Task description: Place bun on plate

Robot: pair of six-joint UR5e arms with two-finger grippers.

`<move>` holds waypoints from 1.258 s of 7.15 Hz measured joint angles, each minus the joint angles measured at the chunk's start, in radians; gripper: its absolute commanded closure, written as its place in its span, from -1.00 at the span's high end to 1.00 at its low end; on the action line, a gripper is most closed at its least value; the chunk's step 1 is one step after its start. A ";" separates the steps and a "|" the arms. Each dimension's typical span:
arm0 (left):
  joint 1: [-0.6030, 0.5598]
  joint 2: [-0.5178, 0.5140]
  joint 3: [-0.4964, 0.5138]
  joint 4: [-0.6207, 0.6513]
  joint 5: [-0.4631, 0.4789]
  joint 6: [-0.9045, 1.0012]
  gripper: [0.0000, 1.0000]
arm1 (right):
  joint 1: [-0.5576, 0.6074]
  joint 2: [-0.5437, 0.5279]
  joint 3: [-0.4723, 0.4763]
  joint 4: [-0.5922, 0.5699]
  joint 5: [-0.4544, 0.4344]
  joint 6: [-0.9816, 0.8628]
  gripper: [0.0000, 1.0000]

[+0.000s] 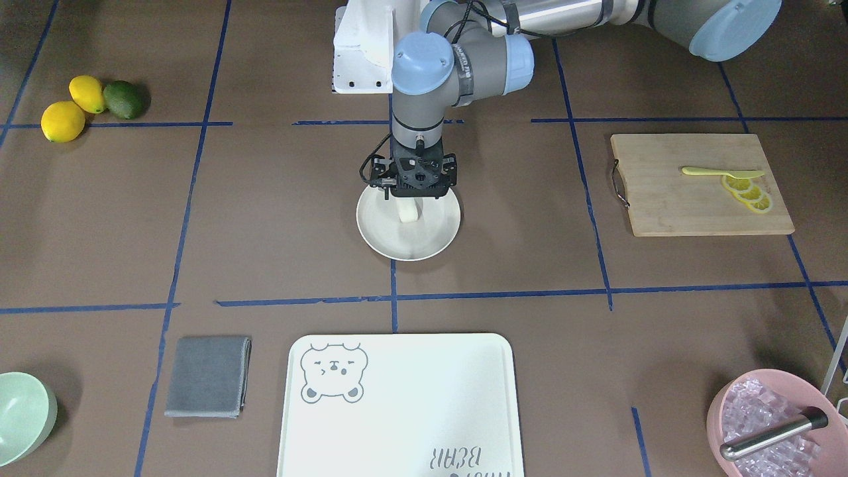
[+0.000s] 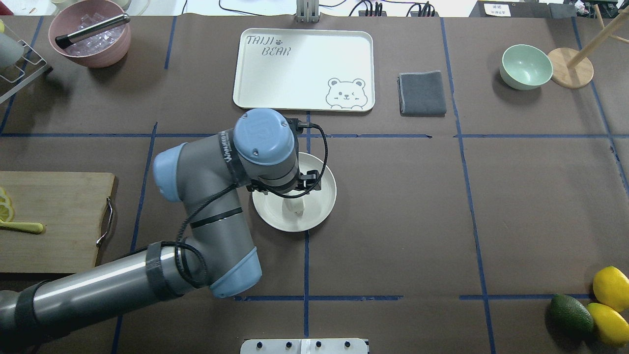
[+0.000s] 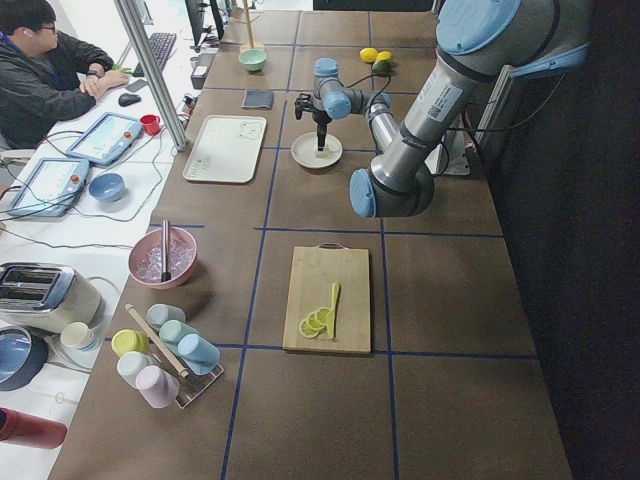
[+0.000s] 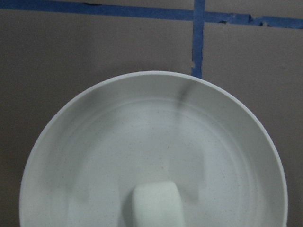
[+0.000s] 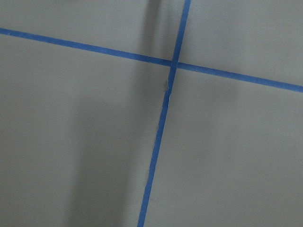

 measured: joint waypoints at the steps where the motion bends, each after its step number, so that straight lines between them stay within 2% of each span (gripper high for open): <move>1: -0.044 0.075 -0.129 0.088 -0.034 0.098 1.00 | 0.000 0.000 -0.001 0.001 -0.001 0.000 1.00; 2: -0.121 0.165 -0.266 0.185 -0.093 0.242 1.00 | 0.000 0.000 -0.002 0.003 -0.002 0.000 1.00; 3: -0.217 0.255 -0.362 0.246 -0.162 0.393 1.00 | 0.000 0.000 -0.005 0.004 -0.004 0.000 1.00; 5: -0.491 0.467 -0.442 0.282 -0.330 0.785 1.00 | 0.000 0.000 -0.016 0.007 -0.005 0.000 1.00; 7: -0.792 0.659 -0.404 0.286 -0.443 1.173 1.00 | 0.000 0.000 -0.019 0.009 -0.005 0.000 1.00; 9: -0.998 0.773 -0.274 0.274 -0.524 1.412 1.00 | 0.000 0.000 -0.020 0.009 -0.005 0.000 1.00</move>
